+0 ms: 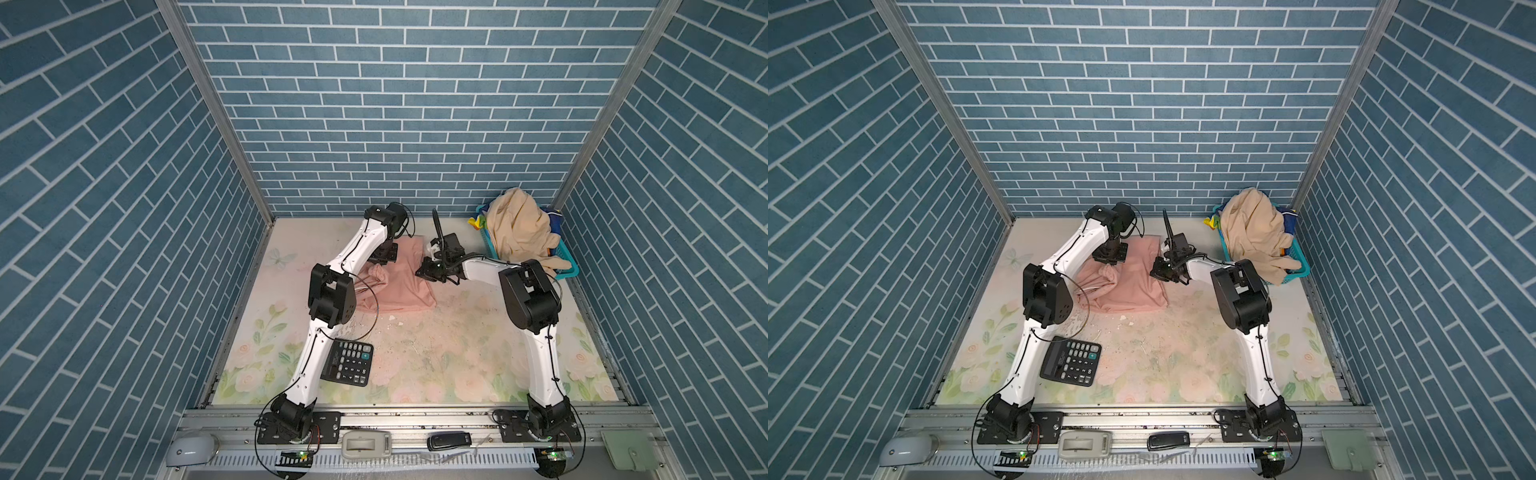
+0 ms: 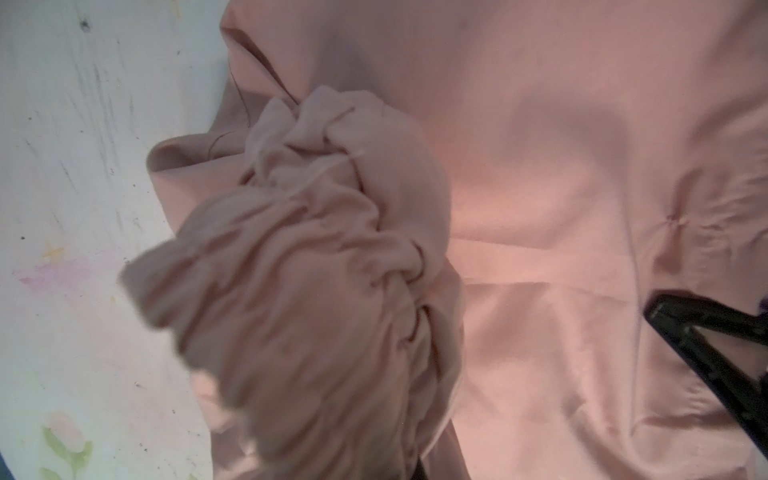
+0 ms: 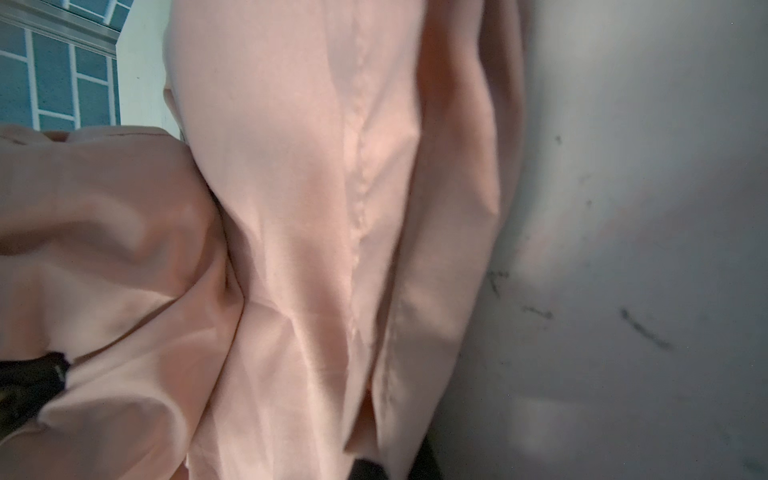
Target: Fold and stack the shorts
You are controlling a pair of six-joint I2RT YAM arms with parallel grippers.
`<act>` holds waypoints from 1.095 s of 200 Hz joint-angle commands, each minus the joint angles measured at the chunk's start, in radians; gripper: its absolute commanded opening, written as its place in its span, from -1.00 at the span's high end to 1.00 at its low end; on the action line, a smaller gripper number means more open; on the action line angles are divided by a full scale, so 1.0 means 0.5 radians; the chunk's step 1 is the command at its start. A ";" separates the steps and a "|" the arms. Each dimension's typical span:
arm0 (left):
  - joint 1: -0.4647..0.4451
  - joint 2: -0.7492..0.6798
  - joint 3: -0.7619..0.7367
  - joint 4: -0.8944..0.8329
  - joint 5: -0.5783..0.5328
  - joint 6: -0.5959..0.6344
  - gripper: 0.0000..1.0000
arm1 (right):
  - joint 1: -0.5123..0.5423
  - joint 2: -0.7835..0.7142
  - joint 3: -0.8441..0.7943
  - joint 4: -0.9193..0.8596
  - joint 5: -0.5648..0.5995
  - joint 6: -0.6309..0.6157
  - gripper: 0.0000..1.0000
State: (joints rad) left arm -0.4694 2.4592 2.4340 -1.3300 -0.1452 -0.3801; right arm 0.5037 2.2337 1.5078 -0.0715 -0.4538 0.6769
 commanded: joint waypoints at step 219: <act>-0.031 -0.211 -0.254 0.583 0.398 -0.163 -0.25 | 0.008 0.010 -0.078 -0.179 0.012 0.014 0.69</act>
State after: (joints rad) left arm -0.4767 2.4462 2.2543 -1.0718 -0.0059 -0.4686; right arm 0.5030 2.2307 1.4937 -0.0467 -0.4656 0.6765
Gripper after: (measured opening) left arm 0.504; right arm 0.125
